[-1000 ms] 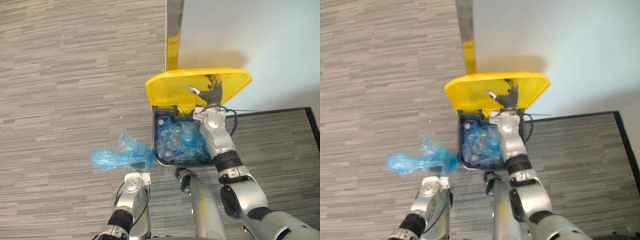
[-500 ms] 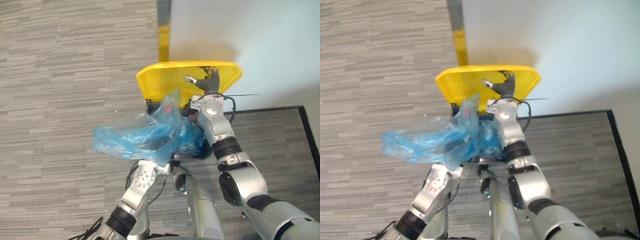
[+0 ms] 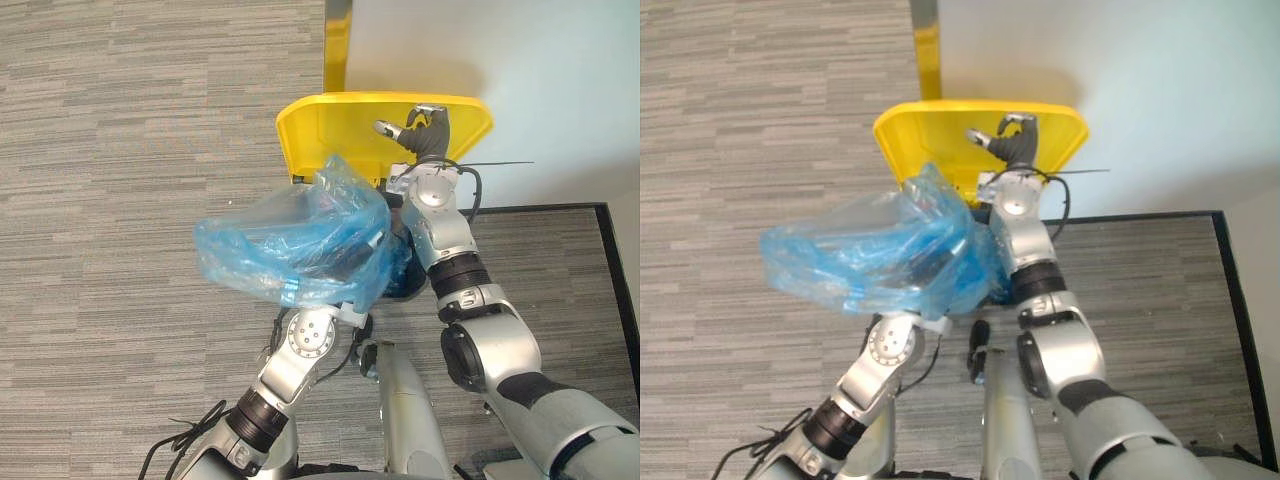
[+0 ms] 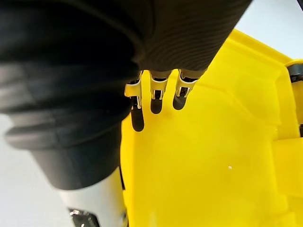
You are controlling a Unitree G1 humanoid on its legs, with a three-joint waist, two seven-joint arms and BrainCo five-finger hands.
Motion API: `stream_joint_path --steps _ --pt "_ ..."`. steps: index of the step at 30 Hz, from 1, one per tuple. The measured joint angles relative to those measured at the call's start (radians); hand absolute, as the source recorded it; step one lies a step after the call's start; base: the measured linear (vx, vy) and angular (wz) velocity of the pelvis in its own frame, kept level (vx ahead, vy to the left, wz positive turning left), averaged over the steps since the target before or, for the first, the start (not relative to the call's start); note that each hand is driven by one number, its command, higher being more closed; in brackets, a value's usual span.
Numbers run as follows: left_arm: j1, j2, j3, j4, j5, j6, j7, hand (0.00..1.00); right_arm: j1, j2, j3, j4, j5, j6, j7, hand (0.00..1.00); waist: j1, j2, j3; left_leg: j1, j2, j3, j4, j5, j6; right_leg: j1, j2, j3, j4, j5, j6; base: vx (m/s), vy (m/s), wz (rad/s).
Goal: Gather rubbish on tea table into small bin, then transfer packed bag to large trash can.
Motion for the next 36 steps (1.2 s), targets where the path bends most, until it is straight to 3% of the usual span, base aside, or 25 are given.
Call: stream_joint_path --steps 7,21,27,28,36 --pt "-0.093 -0.002 0.068 0.16 0.001 0.021 0.017 1.0 -0.002 -0.003 0.032 -0.038 0.001 -0.004 0.001 0.0 0.001 -0.001 -0.001 -0.043 0.002 0.008 0.004 0.013 0.0 -0.019 0.007 0.007 -0.054 0.059 0.014 -0.05 0.013 -0.04" --pt "-0.163 -0.011 0.234 0.382 0.02 0.068 0.039 1.0 -0.006 -0.024 0.099 -0.114 -0.001 -0.025 0.019 0.0 -0.019 -0.024 -0.002 -0.13 0.0 0.04 0.049 0.01 0.003 -0.117 0.005 0.036 -0.033 0.076 0.011 -0.02 0.007 -0.05" --pt "-0.307 -0.018 0.293 0.52 0.028 0.096 0.053 1.0 -0.032 -0.023 0.125 -0.191 0.0 -0.034 0.019 0.0 -0.041 -0.04 0.006 -0.236 0.006 0.039 0.109 0.001 0.006 -0.202 0.01 0.038 -0.029 0.099 0.02 -0.05 -0.001 -0.06" --pt "-0.331 -0.017 0.304 0.526 0.028 0.1 0.057 0.0 -0.033 -0.024 0.131 -0.201 0.0 -0.037 0.02 0.0 -0.049 -0.049 0.012 -0.252 0.006 0.041 0.123 -0.003 0.008 -0.215 0.01 0.04 -0.021 0.101 0.019 -0.04 0.022 -0.06" --pt "-0.421 -0.017 0.383 0.606 0.043 0.113 0.058 0.0 -0.052 -0.033 0.141 -0.238 0.0 -0.055 0.019 0.0 -0.058 -0.067 0.022 -0.354 0.005 0.049 0.193 -0.026 0.026 -0.297 0.01 0.054 -0.012 0.125 0.026 -0.05 0.025 -0.05"
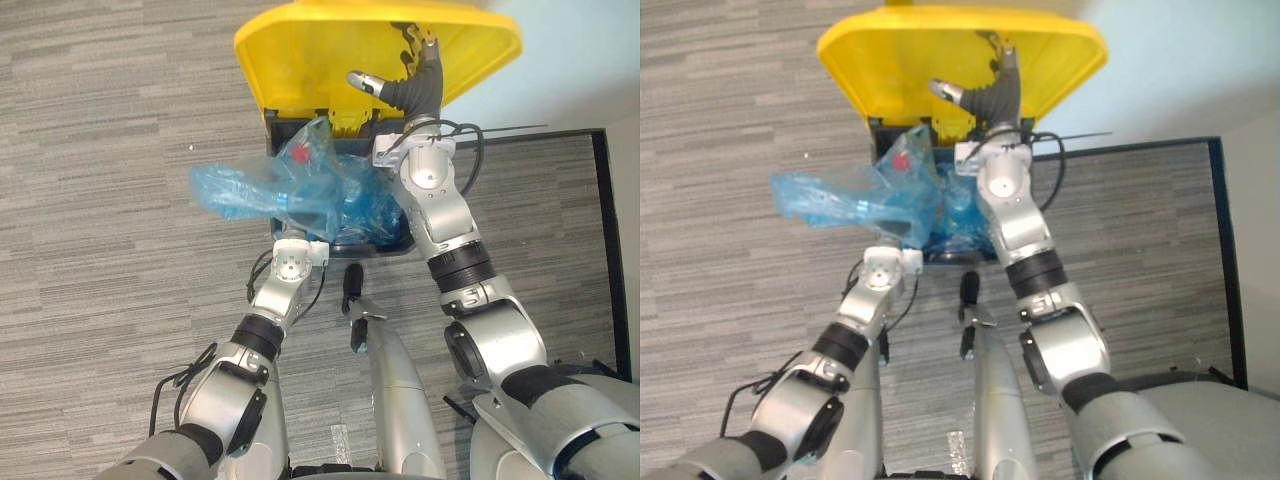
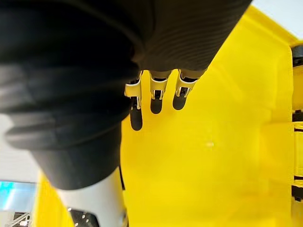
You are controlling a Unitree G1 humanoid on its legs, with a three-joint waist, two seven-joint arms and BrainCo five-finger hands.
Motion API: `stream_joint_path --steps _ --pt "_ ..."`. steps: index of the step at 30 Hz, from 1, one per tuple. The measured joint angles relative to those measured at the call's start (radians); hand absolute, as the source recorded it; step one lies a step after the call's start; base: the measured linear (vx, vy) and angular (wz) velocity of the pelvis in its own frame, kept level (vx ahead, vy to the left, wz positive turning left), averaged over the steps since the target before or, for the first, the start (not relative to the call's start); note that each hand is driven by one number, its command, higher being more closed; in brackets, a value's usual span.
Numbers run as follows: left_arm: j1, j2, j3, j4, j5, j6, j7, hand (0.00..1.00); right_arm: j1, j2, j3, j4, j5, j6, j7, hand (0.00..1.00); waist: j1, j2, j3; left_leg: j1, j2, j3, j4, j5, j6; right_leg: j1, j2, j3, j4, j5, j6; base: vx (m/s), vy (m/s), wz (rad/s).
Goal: Gather rubbish on tea table into small bin, then transfer packed bag to large trash can.
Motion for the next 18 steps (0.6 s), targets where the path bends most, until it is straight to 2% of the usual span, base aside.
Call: stream_joint_path --steps 5,12,18 --pt "-0.002 0.001 0.012 0.031 0.056 0.018 -0.001 0.0 -0.01 -0.001 0.006 0.006 0.0 0.0 0.003 0.0 -0.006 0.0 0.0 0.001 0.002 0.013 0.014 -0.012 0.006 -0.002 0.002 0.013 0.002 0.006 -0.005 -0.02 0.013 -0.08" --pt "-0.006 0.003 0.006 0.031 0.073 0.018 -0.005 0.0 -0.013 -0.001 0.006 0.017 -0.001 0.0 0.015 0.0 -0.006 0.001 0.0 0.01 0.0 0.022 0.019 -0.013 0.004 0.0 -0.001 0.021 0.014 0.005 -0.003 0.0 0.003 -0.01" --pt "0.021 0.014 -0.014 0.023 0.073 0.011 -0.026 0.0 0.012 0.004 0.008 0.052 -0.005 0.014 0.037 0.0 -0.004 0.002 0.0 0.078 -0.001 0.023 0.014 -0.02 0.016 0.066 -0.001 0.023 0.012 -0.002 -0.002 -0.01 -0.004 0.0"
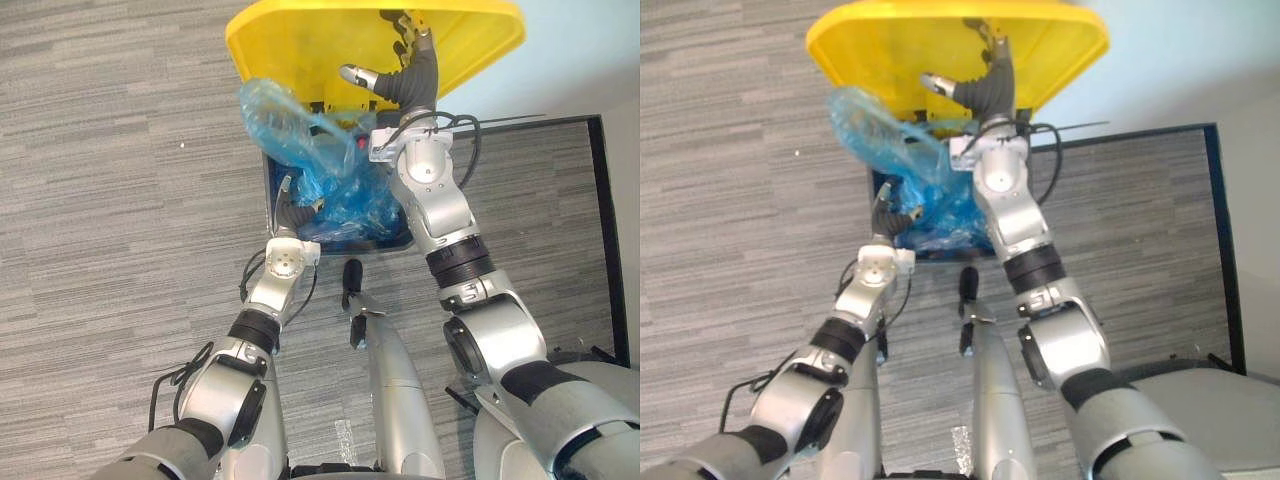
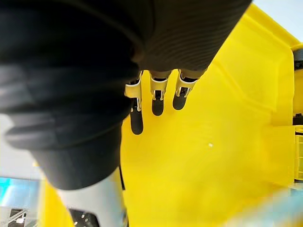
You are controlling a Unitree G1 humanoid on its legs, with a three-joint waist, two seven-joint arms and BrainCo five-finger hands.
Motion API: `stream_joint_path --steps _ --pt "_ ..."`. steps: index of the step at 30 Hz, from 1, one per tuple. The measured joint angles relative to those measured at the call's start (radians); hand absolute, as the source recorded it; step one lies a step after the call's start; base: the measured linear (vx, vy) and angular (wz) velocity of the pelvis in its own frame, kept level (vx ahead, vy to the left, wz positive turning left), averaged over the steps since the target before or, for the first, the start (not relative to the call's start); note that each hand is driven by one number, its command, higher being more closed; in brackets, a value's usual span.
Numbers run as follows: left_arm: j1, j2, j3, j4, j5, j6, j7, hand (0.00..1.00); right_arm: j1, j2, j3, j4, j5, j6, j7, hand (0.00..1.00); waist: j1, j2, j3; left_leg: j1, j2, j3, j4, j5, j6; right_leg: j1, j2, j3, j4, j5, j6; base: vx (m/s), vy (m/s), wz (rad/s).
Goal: Gather rubbish on tea table into small bin, then transfer packed bag to large trash can.
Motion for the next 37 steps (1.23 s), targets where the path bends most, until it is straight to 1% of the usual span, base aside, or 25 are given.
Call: stream_joint_path --steps 3,5,7,9,11,13,14,16,17,18,19,20,21,22,23,24,25,26,27,28,30,31,32,34,37 --pt "0.077 0.007 -0.019 -0.044 0.0 -0.002 -0.018 0.0 0.079 0.017 0.0 0.001 -0.038 0.001 0.01 0.0 0.004 0.003 -0.001 0.059 0.0 0.002 -0.014 -0.003 0.002 0.056 0.0 0.001 -0.005 -0.007 0.001 0.0 0.0 0.0" --pt "0.126 0.007 -0.021 -0.062 0.0 -0.002 -0.02 0.0 0.134 0.029 0.0 0.001 -0.04 0.002 0.017 0.0 0.01 0.004 -0.001 0.102 -0.002 0.005 -0.031 -0.003 0.002 0.093 0.0 0.004 -0.013 -0.009 0.001 -0.03 -0.02 0.0" --pt "0.189 0.008 -0.019 -0.084 0.0 -0.004 -0.023 0.0 0.207 0.038 -0.002 0.0 -0.077 0.004 0.026 0.0 0.018 0.006 -0.002 0.152 -0.003 0.008 -0.047 -0.003 0.002 0.135 -0.002 0.004 -0.014 -0.019 0.002 0.0 0.0 0.0" --pt "0.261 0.007 -0.016 -0.105 -0.001 -0.012 -0.024 0.0 0.288 0.043 -0.007 -0.005 -0.086 0.004 0.036 0.0 0.022 0.007 -0.003 0.209 -0.007 0.011 -0.07 -0.002 0.002 0.181 -0.005 0.006 -0.011 -0.03 0.0 -0.01 -0.017 0.04" --pt "0.359 0.001 0.014 -0.118 -0.002 -0.018 -0.031 0.0 0.405 0.071 -0.035 -0.013 -0.118 0.005 0.042 0.0 0.023 0.008 -0.003 0.287 -0.019 0.021 -0.104 -0.002 0.003 0.236 -0.019 0.009 0.003 -0.053 0.003 0.0 -0.006 0.03" --pt "0.444 -0.001 0.035 -0.118 -0.002 -0.019 -0.044 0.0 0.52 0.087 -0.044 -0.02 -0.142 0.005 0.051 0.0 0.024 0.015 -0.012 0.346 -0.031 0.034 -0.138 0.0 0.006 0.276 -0.031 0.014 0.013 -0.08 0.016 0.0 -0.003 0.05" --pt "0.494 -0.011 0.051 -0.117 -0.002 -0.019 -0.05 0.0 0.606 0.1 -0.053 -0.042 -0.158 0.006 0.059 0.0 0.023 0.028 -0.026 0.368 -0.032 0.036 -0.151 0.001 0.007 0.296 -0.036 0.014 0.013 -0.089 0.025 0.02 0.003 0.05" --pt "0.571 -0.02 0.083 -0.114 -0.01 -0.017 -0.06 0.0 0.746 0.123 -0.071 -0.052 -0.162 0.008 0.077 0.0 0.021 0.036 -0.044 0.423 -0.034 0.041 -0.198 0.015 0.005 0.341 -0.042 0.015 -0.022 -0.096 0.032 0.05 0.011 0.04" --pt "0.611 -0.026 0.112 -0.11 -0.011 -0.015 -0.065 0.0 0.827 0.139 -0.077 -0.051 -0.165 0.01 0.089 0.0 0.021 0.036 -0.069 0.452 -0.038 0.044 -0.25 0.051 -0.005 0.369 -0.045 0.011 -0.077 -0.09 0.06 0.07 0.002 0.0" --pt "0.635 -0.035 0.14 -0.101 -0.011 -0.016 -0.067 0.0 0.881 0.149 -0.085 -0.045 -0.166 0.011 0.096 0.0 0.021 0.041 -0.094 0.467 -0.024 0.049 -0.309 0.088 -0.004 0.381 -0.05 -0.002 -0.1 -0.115 0.1 0.08 -0.029 -0.08" --pt "0.677 -0.045 0.183 -0.089 -0.01 -0.016 -0.07 0.0 0.944 0.172 -0.1 -0.033 -0.177 0.014 0.104 0.0 0.021 0.034 -0.115 0.51 -0.016 0.07 -0.385 0.124 -0.013 0.362 -0.074 -0.028 0.044 -0.151 0.05 0.13 -0.051 -0.18" --pt "0.705 -0.046 0.216 -0.061 -0.009 -0.013 -0.073 0.0 0.996 0.194 -0.121 -0.001 -0.194 0.01 0.121 0.0 0.02 0.025 -0.128 0.566 -0.013 0.084 -0.438 0.143 -0.018 0.385 -0.1 -0.03 0.219 -0.207 0.014 0.12 -0.054 -0.19" --pt "0.732 -0.046 0.232 -0.035 -0.009 -0.01 -0.076 0.0 1.029 0.205 -0.136 0.032 -0.195 0.005 0.127 0.0 0.02 0.023 -0.155 0.583 -0.007 0.091 -0.45 0.144 -0.02 0.411 -0.114 -0.025 0.289 -0.258 0.022 0.12 -0.053 -0.13" --pt "0.764 -0.044 0.254 -0.006 -0.009 -0.004 -0.086 0.0 1.072 0.213 -0.157 0.083 -0.196 0.0 0.134 0.0 0.02 0.015 -0.194 0.589 -0.003 0.096 -0.455 0.145 -0.024 0.445 -0.139 -0.022 0.317 -0.307 0.025 0.11 -0.102 -0.05" --pt "0.769 -0.045 0.282 0.044 -0.001 0.007 -0.092 0.0 1.109 0.217 -0.201 0.159 -0.2 -0.004 0.138 0.0 0.021 0.019 -0.22 0.589 0.007 0.096 -0.465 0.144 -0.032 0.482 -0.111 -0.036 0.239 -0.326 0.048 0.1 -0.133 -0.08" --pt "0.769 -0.053 0.297 0.07 0.0 0.011 -0.092 0.0 1.117 0.217 -0.228 0.191 -0.202 -0.004 0.137 0.0 0.025 0.031 -0.232 0.591 0.02 0.095 -0.482 0.146 -0.035 0.5 -0.09 -0.035 0.186 -0.325 0.05 0.08 -0.108 -0.3" --pt "0.769 -0.059 0.318 0.104 0.0 0.02 -0.093 0.0 1.128 0.218 -0.268 0.232 -0.199 -0.003 0.133 0.0 0.031 0.029 -0.248 0.604 0.023 0.099 -0.517 0.156 -0.024 0.528 -0.064 -0.022 0.094 -0.327 0.049 0.05 -0.09 -0.61" --pt "0.761 -0.062 0.339 0.121 0.0 0.025 -0.093 0.0 1.138 0.215 -0.302 0.27 -0.193 -0.003 0.13 0.0 0.033 0.025 -0.263 0.608 0.031 0.114 -0.557 0.17 -0.017 0.561 -0.044 -0.012 -0.017 -0.332 0.033 -0.02 -0.073 -0.72" --pt "0.75 -0.065 0.36 0.148 0.0 0.027 -0.093 0.0 1.139 0.205 -0.32 0.298 -0.192 0.0 0.125 0.0 0.025 0.032 -0.268 0.616 0.04 0.124 -0.584 0.188 -0.021 0.569 -0.033 -0.016 -0.063 -0.308 0.022 -0.05 -0.066 -0.53" --pt "0.74 -0.068 0.363 0.165 0.0 0.028 -0.093 0.0 1.15 0.198 -0.331 0.302 -0.189 -0.001 0.121 0.0 0.018 0.029 -0.272 0.636 0.038 0.131 -0.608 0.2 -0.023 0.574 -0.031 -0.014 -0.075 -0.298 0.02 -0.08 -0.033 -0.28" --pt "0.727 -0.08 0.363 0.21 0.001 0.029 -0.094 0.0 1.165 0.178 -0.349 0.344 -0.191 0.009 0.114 0.0 0.014 0.022 -0.289 0.684 0.031 0.148 -0.681 0.237 -0.039 0.608 -0.03 -0.006 -0.114 -0.277 0.029 -0.05 0.006 -0.09" --pt "0.73 -0.08 0.365 0.229 0.002 0.03 -0.096 0.0 1.172 0.178 -0.363 0.364 -0.189 0.012 0.114 0.0 0.015 0.019 -0.303 0.699 0.028 0.153 -0.705 0.248 -0.036 0.622 -0.031 -0.003 -0.143 -0.269 0.04 -0.04 0.034 -0.04" --pt "0.734 -0.08 0.372 0.239 0.005 0.03 -0.099 0.0 1.175 0.179 -0.368 0.372 -0.189 0.015 0.114 0.0 0.015 0.017 -0.318 0.699 0.024 0.16 -0.719 0.254 -0.032 0.623 -0.032 0.0 -0.16 -0.259 0.042 -0.02 0.059 -0.05" --pt "0.734 -0.073 0.377 0.254 0.021 0.03 -0.106 0.0 1.168 0.179 -0.394 0.407 -0.189 0.018 0.115 0.0 0.016 0.016 -0.328 0.713 0.005 0.172 -0.755 0.275 -0.028 0.633 -0.043 0.014 -0.204 -0.232 0.053 -0.01 0.106 -0.06" --pt "0.731 -0.07 0.384 0.284 0.021 0.03 -0.107 0.0 1.157 0.17 -0.427 0.44 -0.187 0.018 0.115 0.0 0.014 0.025 -0.338 0.718 -0.023 0.175 -0.784 0.287 -0.016 0.663 -0.065 0.021 -0.273 -0.19 0.072 -0.01 0.119 0.01"
